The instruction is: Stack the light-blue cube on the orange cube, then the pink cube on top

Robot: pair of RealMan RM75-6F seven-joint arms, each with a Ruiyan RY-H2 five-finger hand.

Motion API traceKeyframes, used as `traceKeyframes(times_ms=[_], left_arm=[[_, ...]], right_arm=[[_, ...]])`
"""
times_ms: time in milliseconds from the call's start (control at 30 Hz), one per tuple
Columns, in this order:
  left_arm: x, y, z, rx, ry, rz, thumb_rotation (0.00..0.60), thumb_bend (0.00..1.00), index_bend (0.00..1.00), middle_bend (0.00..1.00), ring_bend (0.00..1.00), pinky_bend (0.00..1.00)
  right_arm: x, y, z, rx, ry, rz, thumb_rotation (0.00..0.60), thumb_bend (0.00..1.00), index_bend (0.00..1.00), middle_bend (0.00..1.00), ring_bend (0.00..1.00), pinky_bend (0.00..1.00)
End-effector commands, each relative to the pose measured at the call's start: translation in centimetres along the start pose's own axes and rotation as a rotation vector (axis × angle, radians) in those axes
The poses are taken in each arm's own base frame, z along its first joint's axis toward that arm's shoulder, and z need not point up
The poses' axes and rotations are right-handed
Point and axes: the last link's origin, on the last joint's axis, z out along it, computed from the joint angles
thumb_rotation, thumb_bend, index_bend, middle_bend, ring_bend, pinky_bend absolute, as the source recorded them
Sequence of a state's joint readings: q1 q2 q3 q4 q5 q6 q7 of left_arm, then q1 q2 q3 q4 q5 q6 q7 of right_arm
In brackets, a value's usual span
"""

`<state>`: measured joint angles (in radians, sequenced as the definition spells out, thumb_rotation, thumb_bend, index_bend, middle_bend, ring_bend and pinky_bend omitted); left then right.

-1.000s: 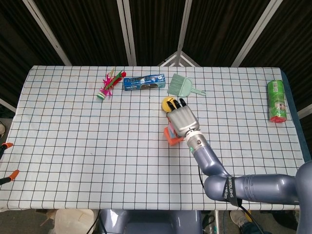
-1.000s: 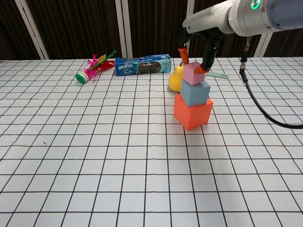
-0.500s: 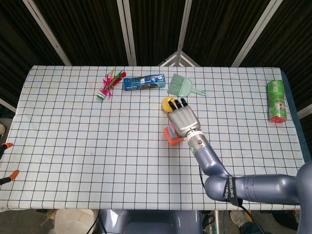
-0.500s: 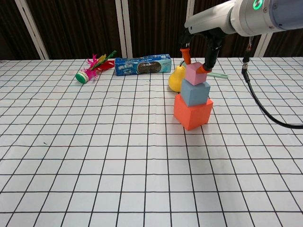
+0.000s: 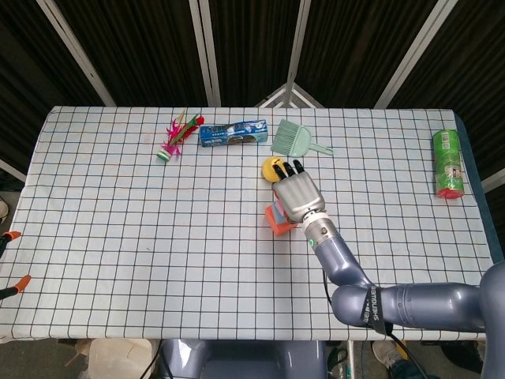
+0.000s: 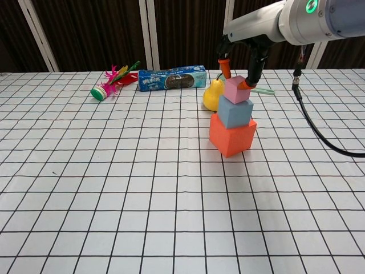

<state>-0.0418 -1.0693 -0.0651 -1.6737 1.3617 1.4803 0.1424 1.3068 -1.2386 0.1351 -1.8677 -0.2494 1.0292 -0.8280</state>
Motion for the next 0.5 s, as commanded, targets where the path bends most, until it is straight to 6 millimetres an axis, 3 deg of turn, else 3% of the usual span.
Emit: traceKeyframes(times_ms=[33,500], left_arm=[[-0.02,0.01,0.03,-0.001,-0.001,0.000,0.600,0.21,0.22,0.03,0.00,0.02],[-0.01,0.00,0.04,-0.001,-0.001,0.000,0.600,0.21,0.22,0.03,0.00,0.02]], right_arm=[[0.00,-0.02,0.02,-0.001,0.000,0.001,0.600,0.40,0.43,0.07,0.03,0.00],[0.02,-0.02,0.03,-0.009,-0.001,0.001,0.600,0.38,0.43,0.07,0.03,0.00]])
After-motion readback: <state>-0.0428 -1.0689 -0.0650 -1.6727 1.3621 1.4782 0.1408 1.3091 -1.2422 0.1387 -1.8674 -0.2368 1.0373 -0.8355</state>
